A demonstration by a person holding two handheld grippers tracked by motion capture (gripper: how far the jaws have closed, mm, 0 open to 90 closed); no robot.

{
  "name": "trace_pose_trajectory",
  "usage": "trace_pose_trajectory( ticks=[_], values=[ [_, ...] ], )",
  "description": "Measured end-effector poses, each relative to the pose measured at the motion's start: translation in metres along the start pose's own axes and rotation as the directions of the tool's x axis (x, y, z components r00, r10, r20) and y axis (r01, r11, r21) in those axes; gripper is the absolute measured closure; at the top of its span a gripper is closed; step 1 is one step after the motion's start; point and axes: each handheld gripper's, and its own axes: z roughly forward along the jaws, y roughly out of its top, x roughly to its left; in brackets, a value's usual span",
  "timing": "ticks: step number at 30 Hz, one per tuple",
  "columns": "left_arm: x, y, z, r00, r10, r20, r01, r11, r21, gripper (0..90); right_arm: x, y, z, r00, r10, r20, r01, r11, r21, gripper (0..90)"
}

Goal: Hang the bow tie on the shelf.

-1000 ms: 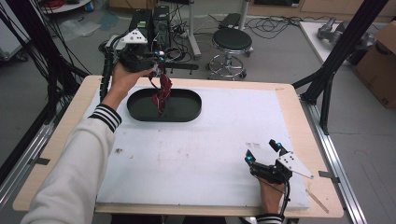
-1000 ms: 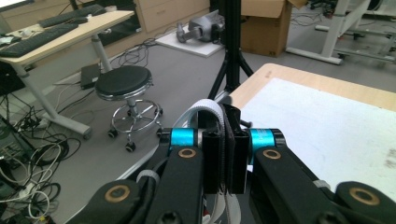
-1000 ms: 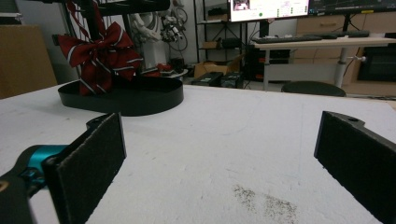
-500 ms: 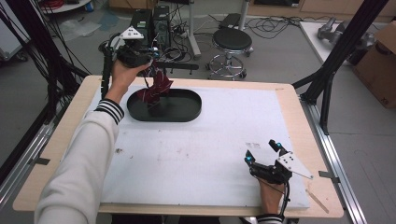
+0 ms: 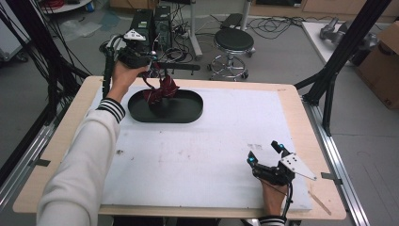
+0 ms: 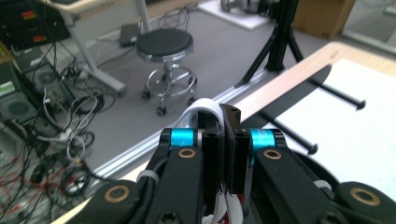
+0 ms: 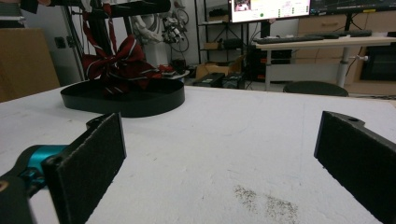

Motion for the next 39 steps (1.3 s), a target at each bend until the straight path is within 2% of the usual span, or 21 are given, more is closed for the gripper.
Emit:
trace_pose_trajectory(
  ticks=[5,9,12,14,15,18,19,21,22,23,24,26,30,31,32,35,37,39],
  values=[
    [0.000,0.002,-0.001,0.9997,0.014,-0.021,-0.013,0.9990,0.042,85.8,0.000,0.000,0.000,1.0000,0.003,-0.001,-0.003,1.000,0.003,1.0],
    [0.000,0.004,-0.003,0.9987,0.021,-0.047,-0.017,0.9967,0.079,78.8,0.000,0.000,0.000,1.0000,0.003,-0.001,-0.003,1.000,0.003,1.0],
    [-0.001,0.003,-0.004,0.9962,0.031,-0.082,-0.022,0.9944,0.103,77.1,0.000,0.000,0.000,1.0000,0.005,-0.001,-0.005,1.000,0.002,1.0],
    [0.000,0.002,-0.006,0.9931,0.028,-0.113,-0.016,0.9936,0.112,68.8,0.000,0.000,0.000,1.0000,-0.001,-0.001,0.001,1.000,0.001,1.0],
    [0.000,0.002,-0.006,0.9919,0.025,-0.125,-0.011,0.9932,0.116,68.8,0.000,0.000,0.000,1.0000,-0.001,-0.001,0.001,1.000,0.001,1.0],
    [-0.001,0.002,-0.008,0.9858,0.035,-0.164,-0.015,0.9931,0.116,56.7,0.001,0.000,0.000,1.0000,0.005,-0.002,-0.005,1.000,0.007,1.0],
    [-0.001,0.002,-0.008,0.9831,0.036,-0.180,-0.016,0.9940,0.109,45.7,0.001,0.000,0.000,1.0000,0.005,-0.002,-0.005,1.000,0.007,1.0],
    [0.000,0.001,-0.009,0.9748,0.037,-0.220,-0.017,0.9956,0.092,30.9,0.001,0.000,0.000,1.0000,0.005,-0.003,-0.005,1.000,0.007,1.0],
    [0.000,0.001,-0.010,0.9703,0.038,-0.239,-0.017,0.9961,0.086,30.9,0.001,0.000,0.000,1.0000,0.005,-0.003,-0.005,1.000,0.007,1.0],
    [0.001,0.000,-0.011,0.9672,0.036,-0.251,-0.019,0.9973,0.071,21.1,0.001,0.000,0.000,1.0000,0.002,-0.001,-0.002,1.000,0.008,1.0],
    [0.001,-0.001,-0.012,0.9649,0.034,-0.261,-0.019,0.9980,0.060,16.6,0.001,0.000,0.000,1.0000,0.000,-0.002,0.000,1.000,0.007,1.0],
    [0.003,-0.005,-0.016,0.9660,0.017,-0.258,-0.011,0.9996,0.026,13.8,0.001,0.000,0.000,1.0000,-0.001,0.002,0.001,1.000,0.005,1.0],
    [0.006,-0.011,-0.024,0.9655,0.016,-0.260,-0.020,0.9997,-0.015,11.8,0.001,0.000,0.000,1.0000,-0.003,0.001,0.003,1.000,0.004,1.0],
    [0.007,-0.012,-0.026,0.9670,0.010,-0.254,-0.015,0.9997,-0.017,11.8,0.002,0.000,0.000,1.0000,-0.004,0.001,0.004,1.000,0.003,1.0],
    [0.008,-0.012,-0.026,0.9679,0.009,-0.251,-0.013,0.9998,-0.015,11.8,0.002,0.000,0.000,1.0000,-0.009,0.000,0.009,1.000,0.001,1.0],
    [0.008,-0.011,-0.026,0.9644,0.037,-0.262,-0.035,0.9993,0.013,11.9,0.002,0.000,0.000,1.0000,-0.008,0.001,0.008,1.000,0.001,1.0],
    [0.006,-0.009,-0.024,0.9572,0.070,-0.281,-0.063,0.9974,0.035,11.9,0.002,0.000,0.000,1.0000,-0.004,0.003,0.004,1.000,0.003,1.0],
    [0.005,-0.006,-0.021,0.9536,0.090,-0.287,-0.078,0.9956,0.052,11.9,0.002,0.000,0.000,1.0000,-0.003,0.002,0.003,1.000,0.002,1.0]
  ],
)
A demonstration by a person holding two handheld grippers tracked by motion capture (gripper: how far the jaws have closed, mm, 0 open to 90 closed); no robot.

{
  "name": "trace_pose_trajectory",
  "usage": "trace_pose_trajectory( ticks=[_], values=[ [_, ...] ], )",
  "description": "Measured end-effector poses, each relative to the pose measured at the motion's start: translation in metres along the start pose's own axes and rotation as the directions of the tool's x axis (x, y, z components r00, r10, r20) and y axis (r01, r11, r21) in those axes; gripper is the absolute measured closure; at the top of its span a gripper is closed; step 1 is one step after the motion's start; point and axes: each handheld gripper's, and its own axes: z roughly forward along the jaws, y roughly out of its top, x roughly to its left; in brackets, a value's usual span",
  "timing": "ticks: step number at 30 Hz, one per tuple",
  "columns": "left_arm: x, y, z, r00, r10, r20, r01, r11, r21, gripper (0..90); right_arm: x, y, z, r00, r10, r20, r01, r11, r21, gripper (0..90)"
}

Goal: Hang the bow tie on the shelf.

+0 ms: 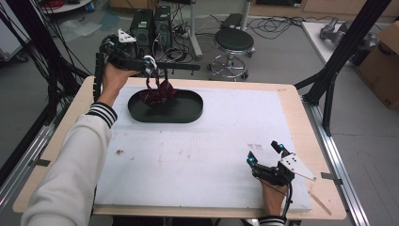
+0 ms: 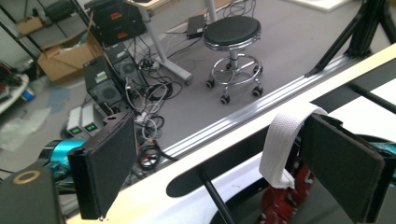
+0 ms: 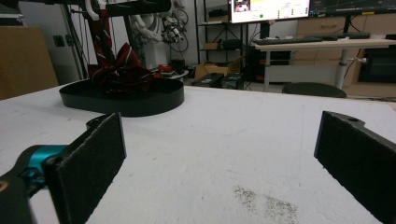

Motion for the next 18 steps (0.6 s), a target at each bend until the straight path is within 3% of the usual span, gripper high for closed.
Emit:
trace_pose_trajectory(
  ticks=[6,18],
  values=[
    [-0.007,0.002,0.009,0.9983,0.059,0.002,-0.059,0.9968,0.054,12.0,0.000,0.000,0.000,1.0000,0.001,-0.001,-0.001,1.000,0.000,1.0],
    [-0.006,-0.002,0.014,0.9985,0.008,0.054,-0.014,0.9943,0.106,11.9,0.000,0.000,0.000,1.0000,0.004,-0.001,-0.004,1.000,0.001,1.0]
  ],
)
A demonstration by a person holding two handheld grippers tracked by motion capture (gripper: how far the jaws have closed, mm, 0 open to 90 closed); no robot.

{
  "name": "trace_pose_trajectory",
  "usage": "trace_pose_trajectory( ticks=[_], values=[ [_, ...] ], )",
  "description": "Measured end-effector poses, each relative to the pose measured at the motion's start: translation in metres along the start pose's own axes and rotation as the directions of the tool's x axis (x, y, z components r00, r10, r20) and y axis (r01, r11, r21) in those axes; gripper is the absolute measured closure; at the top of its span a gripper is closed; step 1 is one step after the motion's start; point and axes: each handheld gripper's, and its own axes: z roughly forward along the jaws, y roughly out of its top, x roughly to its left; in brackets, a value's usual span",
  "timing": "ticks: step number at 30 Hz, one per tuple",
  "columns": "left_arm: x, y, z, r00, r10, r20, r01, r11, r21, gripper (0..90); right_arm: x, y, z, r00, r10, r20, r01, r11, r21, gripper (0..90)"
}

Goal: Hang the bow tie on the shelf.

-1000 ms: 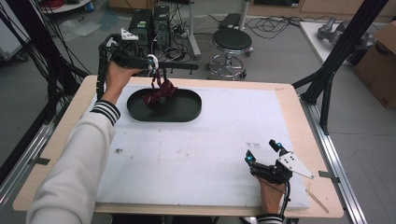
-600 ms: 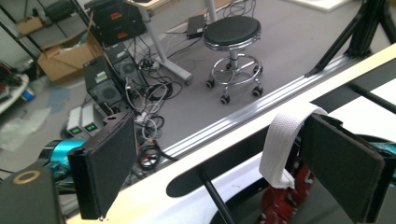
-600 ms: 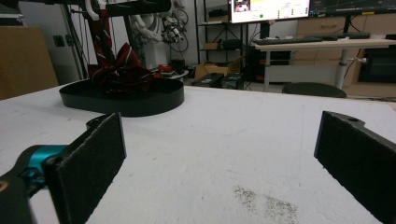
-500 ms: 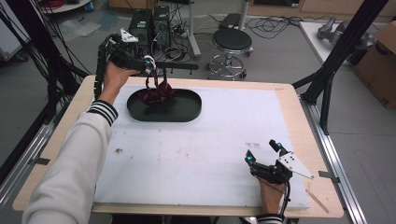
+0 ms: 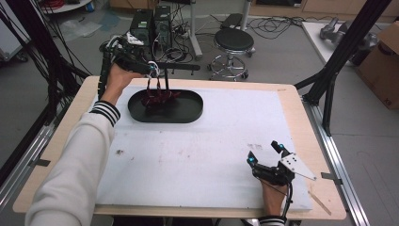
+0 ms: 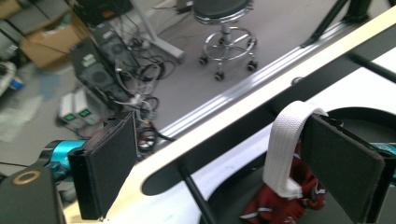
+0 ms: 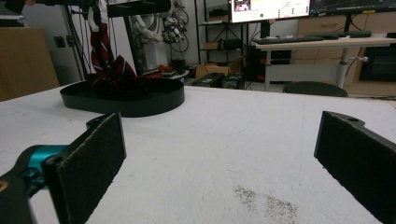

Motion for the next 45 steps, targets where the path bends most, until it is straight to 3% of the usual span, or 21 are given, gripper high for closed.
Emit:
trace_pose_trajectory(
  ticks=[1,4,10,16,24,29,33,39,42,45],
  values=[
    [0.000,0.000,0.000,1.0000,0.006,-0.006,-0.006,1.0000,0.008,11.9,0.000,0.000,0.000,1.0000,-0.002,0.001,0.002,1.000,0.001,1.0],
    [0.002,-0.001,-0.001,0.9994,-0.025,0.025,0.024,0.9996,0.017,12.0,0.000,0.000,0.000,1.0000,-0.004,0.001,0.004,1.000,0.001,1.0],
    [0.004,-0.003,-0.004,0.9997,0.021,0.011,-0.022,0.9981,0.058,12.0,0.000,0.000,0.000,1.0000,-0.004,0.001,0.004,1.000,0.002,1.0],
    [0.003,-0.003,-0.006,0.9994,0.035,0.002,-0.035,0.9967,0.073,12.1,0.000,0.000,0.000,1.0000,-0.010,0.000,0.010,1.000,-0.001,1.0],
    [-0.006,-0.002,0.000,0.9932,0.116,0.009,-0.116,0.9852,0.125,12.1,0.000,0.000,0.000,1.0000,-0.005,0.001,0.005,1.000,-0.001,1.0],
    [-0.007,-0.008,0.000,0.9928,0.120,0.008,-0.120,0.9827,0.141,12.1,0.001,0.000,0.000,0.9999,-0.014,0.000,0.014,1.000,-0.002,1.0],
    [-0.006,-0.012,-0.004,0.9939,0.109,0.014,-0.110,0.9878,0.110,12.1,0.001,0.000,0.000,0.9999,-0.014,-0.002,0.014,1.000,-0.003,1.0],
    [-0.007,-0.023,-0.024,0.9959,0.074,0.051,-0.075,0.9972,0.006,12.1,0.001,0.000,0.000,0.9999,-0.014,-0.002,0.014,1.000,-0.004,1.0],
    [-0.006,-0.033,-0.039,0.9961,0.054,0.070,-0.049,0.9970,-0.059,12.1,0.000,0.000,0.000,0.9999,-0.015,-0.003,0.015,1.000,-0.003,1.0],
    [-0.007,-0.048,-0.054,0.9952,0.013,0.097,-0.001,0.9922,-0.125,12.1,0.001,0.000,0.000,0.9999,-0.015,-0.002,0.015,1.000,-0.003,1.0]
  ],
)
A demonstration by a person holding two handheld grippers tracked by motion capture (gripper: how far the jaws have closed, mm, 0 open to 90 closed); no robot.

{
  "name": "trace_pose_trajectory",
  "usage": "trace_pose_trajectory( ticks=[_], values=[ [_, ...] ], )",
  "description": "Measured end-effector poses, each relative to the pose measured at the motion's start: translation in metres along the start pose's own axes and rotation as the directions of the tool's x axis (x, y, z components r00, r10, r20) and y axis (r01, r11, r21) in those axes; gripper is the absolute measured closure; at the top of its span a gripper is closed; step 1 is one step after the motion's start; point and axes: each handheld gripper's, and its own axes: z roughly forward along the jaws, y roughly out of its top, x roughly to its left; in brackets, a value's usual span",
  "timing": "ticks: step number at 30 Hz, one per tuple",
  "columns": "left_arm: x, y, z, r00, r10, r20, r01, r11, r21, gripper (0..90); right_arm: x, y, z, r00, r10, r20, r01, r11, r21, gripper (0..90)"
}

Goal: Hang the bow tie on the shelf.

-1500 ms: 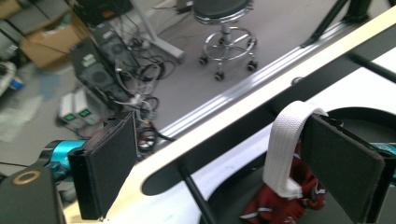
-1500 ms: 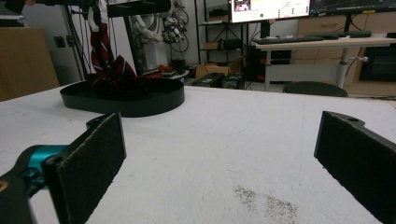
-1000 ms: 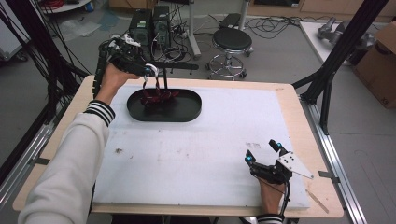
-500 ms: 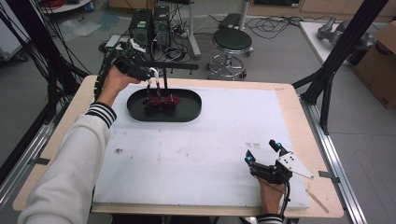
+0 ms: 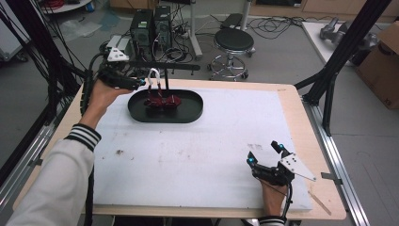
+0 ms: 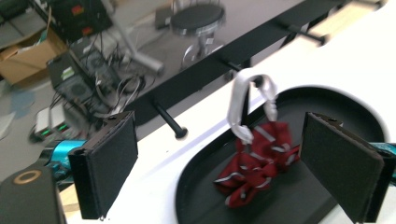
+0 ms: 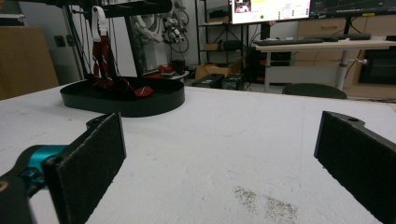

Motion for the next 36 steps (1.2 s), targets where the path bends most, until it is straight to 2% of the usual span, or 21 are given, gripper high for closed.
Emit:
trace_pose_trajectory(
  ticks=[4,8,12,14,17,18,19,21,23,24,25,26,27,28,31,34,36],
  values=[
    [-0.004,-0.023,-0.023,0.9988,-0.032,0.036,0.035,0.9960,-0.083,12.1,0.000,0.000,0.000,1.0000,-0.004,0.000,0.004,1.000,-0.004,1.0],
    [-0.006,-0.052,-0.044,0.9949,-0.064,0.077,0.077,0.9811,-0.177,12.1,0.000,0.000,-0.001,1.0000,-0.004,0.000,0.004,1.000,-0.007,1.0],
    [-0.007,-0.084,-0.064,0.9881,-0.081,0.130,0.111,0.9647,-0.239,12.1,0.001,0.000,-0.001,1.0000,0.002,0.001,-0.002,1.000,-0.008,1.0],
    [-0.009,-0.101,-0.073,0.9833,-0.106,0.148,0.144,0.9507,-0.275,12.1,0.001,0.000,-0.001,1.0000,0.002,0.001,-0.002,1.000,-0.008,1.0],
    [-0.020,-0.131,-0.086,0.9719,-0.148,0.183,0.203,0.9217,-0.331,12.1,0.001,-0.001,-0.002,1.0000,0.001,0.001,-0.001,1.000,-0.010,1.0],
    [-0.026,-0.142,-0.090,0.9699,-0.160,0.184,0.217,0.9092,-0.355,12.1,0.001,-0.001,-0.002,1.0000,0.001,0.000,-0.001,1.000,-0.011,1.0],
    [-0.031,-0.154,-0.093,0.9688,-0.163,0.187,0.223,0.9001,-0.374,12.2,0.001,-0.001,-0.002,1.0000,-0.002,0.001,0.002,1.000,-0.015,1.0],
    [-0.043,-0.176,-0.097,0.9721,-0.166,0.166,0.221,0.8867,-0.406,12.2,0.000,-0.001,-0.001,1.0000,-0.006,0.003,0.006,1.000,-0.021,1.0],
    [-0.052,-0.195,-0.099,0.9714,-0.178,0.158,0.229,0.8757,-0.425,12.2,0.000,-0.001,-0.002,1.0000,-0.006,0.003,0.006,1.000,-0.022,1.0],
    [-0.056,-0.203,-0.099,0.9698,-0.190,0.153,0.239,0.8660,-0.439,12.2,0.000,-0.001,-0.002,1.0000,-0.003,0.004,0.003,1.000,-0.020,1.0],
    [-0.059,-0.210,-0.100,0.9661,-0.203,0.160,0.254,0.8515,-0.458,12.2,0.001,-0.001,-0.002,1.0000,0.000,0.003,0.000,1.000,-0.020,1.0],
    [-0.062,-0.217,-0.101,0.9647,-0.209,0.161,0.261,0.8413,-0.473,12.2,0.001,-0.001,-0.002,1.0000,-0.007,0.002,0.007,1.000,-0.020,1.0],
    [-0.064,-0.222,-0.101,0.9644,-0.214,0.156,0.263,0.8350,-0.483,12.2,0.001,-0.001,-0.002,1.0000,-0.006,0.002,0.006,1.000,-0.021,1.0],
    [-0.066,-0.226,-0.101,0.9643,-0.215,0.155,0.264,0.8303,-0.491,12.2,0.001,-0.001,-0.002,1.0000,-0.006,0.002,0.006,1.000,-0.021,1.0],
    [-0.070,-0.234,-0.100,0.9611,-0.230,0.152,0.276,0.8239,-0.495,12.2,0.000,-0.001,-0.002,0.9999,-0.011,0.004,0.011,1.000,-0.024,1.0],
    [-0.074,-0.238,-0.098,0.9650,-0.224,0.136,0.262,0.8303,-0.492,12.2,0.001,-0.001,-0.002,1.0000,-0.005,0.003,0.005,1.000,-0.019,1.0],
    [-0.075,-0.239,-0.099,0.9670,-0.223,0.123,0.255,0.8253,-0.504,12.2,0.001,-0.001,-0.002,1.0000,-0.008,0.003,0.008,1.000,-0.021,1.0]
  ],
)
